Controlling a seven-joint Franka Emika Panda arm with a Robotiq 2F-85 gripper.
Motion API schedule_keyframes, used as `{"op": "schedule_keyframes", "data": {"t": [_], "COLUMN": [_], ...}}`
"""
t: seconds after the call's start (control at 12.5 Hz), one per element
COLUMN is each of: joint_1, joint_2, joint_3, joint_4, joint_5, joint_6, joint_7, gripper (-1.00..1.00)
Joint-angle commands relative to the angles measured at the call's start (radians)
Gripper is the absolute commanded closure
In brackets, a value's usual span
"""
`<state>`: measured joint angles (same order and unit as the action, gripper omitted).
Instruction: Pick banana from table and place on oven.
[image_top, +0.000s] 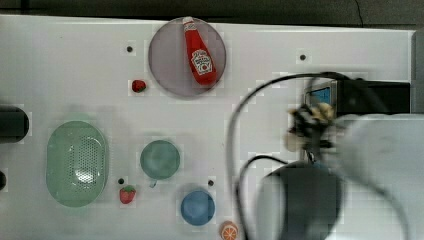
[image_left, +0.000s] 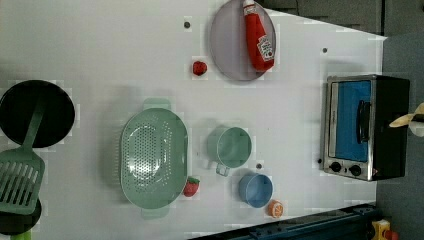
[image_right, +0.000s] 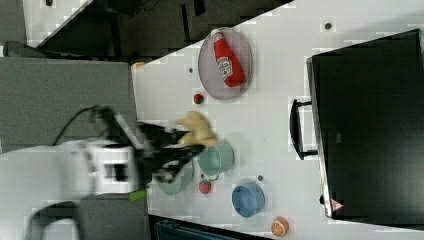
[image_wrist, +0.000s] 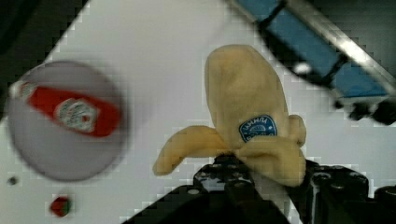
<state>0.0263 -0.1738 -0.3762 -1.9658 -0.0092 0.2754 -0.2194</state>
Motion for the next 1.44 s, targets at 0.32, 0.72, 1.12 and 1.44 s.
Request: {"op": "schedule_keyframes", "data": {"t": [0.32, 0.72, 1.12, 1.44], "joint_1": [-0.041, -0.043, -0.045, -0.034], "joint_2": [0.191, 0.342, 0.355, 0.342], "joint_3": [-0.224, -0.311, -0.313, -0.307], "joint_4": [-0.016, -0.014, -0.013, 0.035], "joint_5": [-0.021, -0.015, -0.016, -0.018], "joint_6": [0.252, 0.37, 0.373, 0.365], "joint_7": [-0.548, -0.745, -0.75, -0.75], "gripper": [0.51, 0.51, -0.41, -1.0]}}
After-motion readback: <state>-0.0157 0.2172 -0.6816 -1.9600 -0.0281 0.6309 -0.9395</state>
